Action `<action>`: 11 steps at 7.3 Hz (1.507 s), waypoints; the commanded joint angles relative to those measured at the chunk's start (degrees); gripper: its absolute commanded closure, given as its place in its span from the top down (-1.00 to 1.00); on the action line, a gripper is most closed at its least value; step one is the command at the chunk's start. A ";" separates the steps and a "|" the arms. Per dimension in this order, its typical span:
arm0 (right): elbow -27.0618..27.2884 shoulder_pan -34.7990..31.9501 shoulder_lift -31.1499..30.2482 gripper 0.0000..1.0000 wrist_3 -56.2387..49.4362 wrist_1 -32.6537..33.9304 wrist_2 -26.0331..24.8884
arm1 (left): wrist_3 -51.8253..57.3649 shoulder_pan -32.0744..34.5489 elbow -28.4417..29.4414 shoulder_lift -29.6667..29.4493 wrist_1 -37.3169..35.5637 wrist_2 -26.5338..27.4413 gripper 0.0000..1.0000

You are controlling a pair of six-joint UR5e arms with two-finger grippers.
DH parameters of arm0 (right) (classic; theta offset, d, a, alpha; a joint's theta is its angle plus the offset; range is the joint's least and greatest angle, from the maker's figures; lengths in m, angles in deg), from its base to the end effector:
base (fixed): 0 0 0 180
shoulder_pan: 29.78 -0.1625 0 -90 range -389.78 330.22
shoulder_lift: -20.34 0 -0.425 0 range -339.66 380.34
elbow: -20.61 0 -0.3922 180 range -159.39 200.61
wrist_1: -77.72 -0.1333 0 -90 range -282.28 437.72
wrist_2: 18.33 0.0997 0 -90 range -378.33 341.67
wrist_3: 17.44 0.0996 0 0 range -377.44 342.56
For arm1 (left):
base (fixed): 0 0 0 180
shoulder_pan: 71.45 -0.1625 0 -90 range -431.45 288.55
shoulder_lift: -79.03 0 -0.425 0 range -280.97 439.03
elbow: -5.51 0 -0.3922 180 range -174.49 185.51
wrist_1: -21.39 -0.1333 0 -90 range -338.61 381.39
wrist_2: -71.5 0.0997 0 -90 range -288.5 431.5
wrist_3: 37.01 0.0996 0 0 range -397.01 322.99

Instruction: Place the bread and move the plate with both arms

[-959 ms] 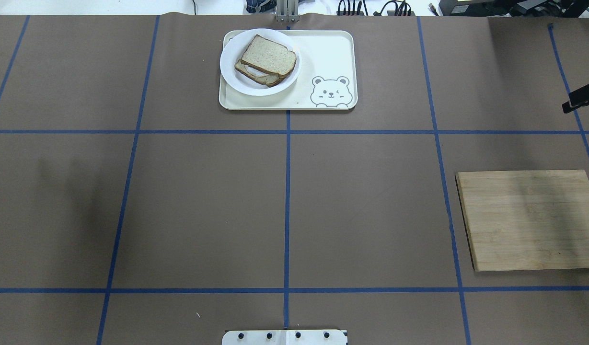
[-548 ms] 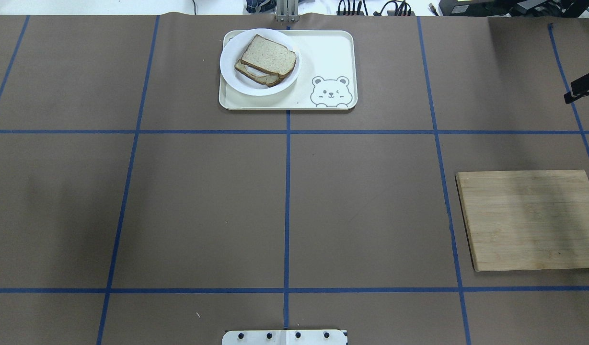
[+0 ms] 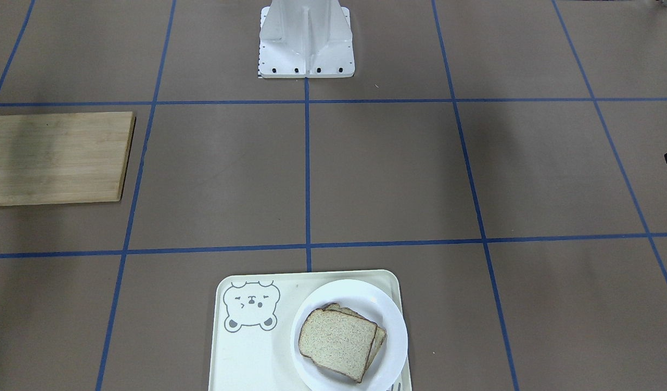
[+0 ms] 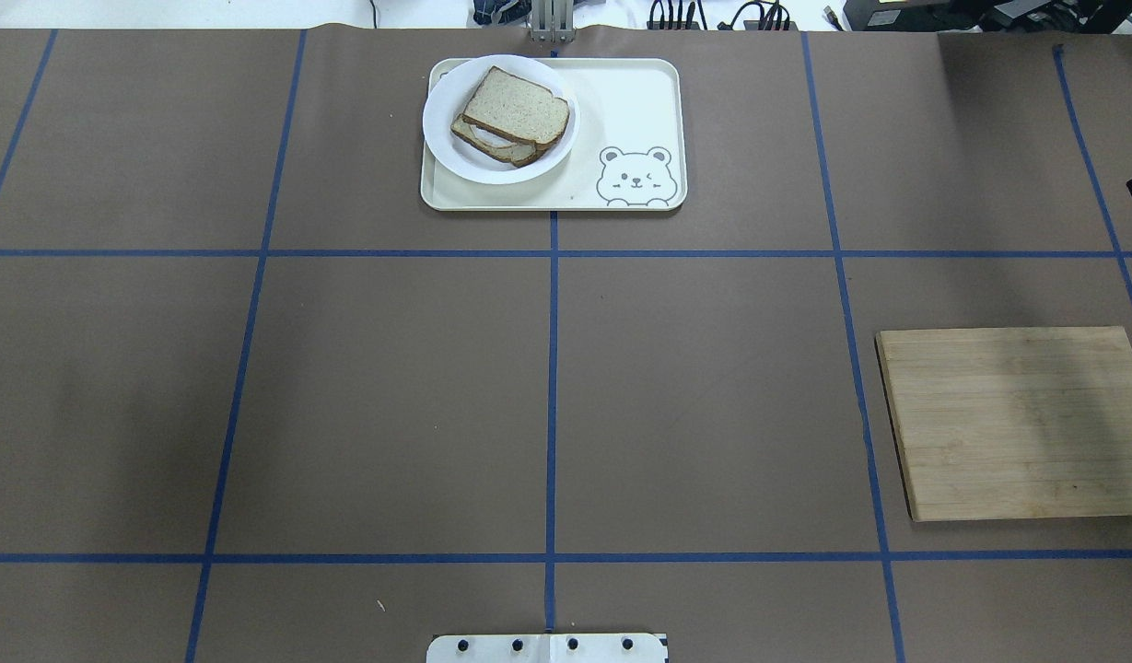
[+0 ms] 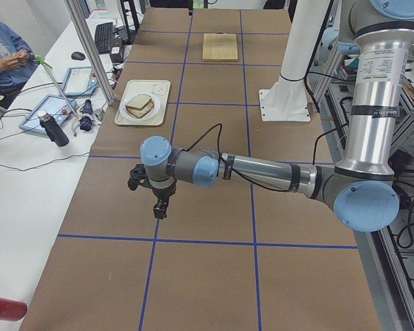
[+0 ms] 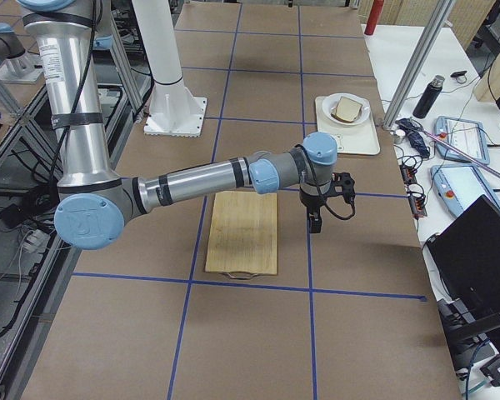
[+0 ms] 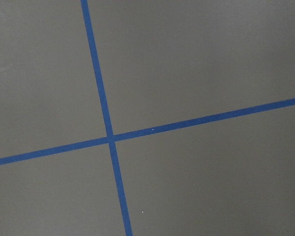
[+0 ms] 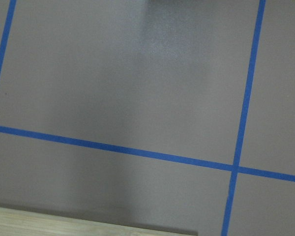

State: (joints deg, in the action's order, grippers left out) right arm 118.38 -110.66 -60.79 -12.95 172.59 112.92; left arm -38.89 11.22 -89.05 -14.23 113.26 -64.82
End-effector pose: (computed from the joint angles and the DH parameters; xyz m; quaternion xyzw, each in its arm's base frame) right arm -0.0211 -0.5579 0.5231 0.0538 -0.3593 -0.0737 0.9288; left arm 0.0059 -0.5261 0.5845 0.0459 0.3969 0.0767 0.9135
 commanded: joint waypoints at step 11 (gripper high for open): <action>1.11 0.63 1.85 1.00 -4.05 4.36 1.29 | -1.91 0.21 1.39 -0.44 0.06 -0.53 0.96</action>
State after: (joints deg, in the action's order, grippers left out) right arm 119.32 -110.59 -59.06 -17.02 177.16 114.07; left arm -40.79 11.31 -87.57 -15.02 113.32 -65.33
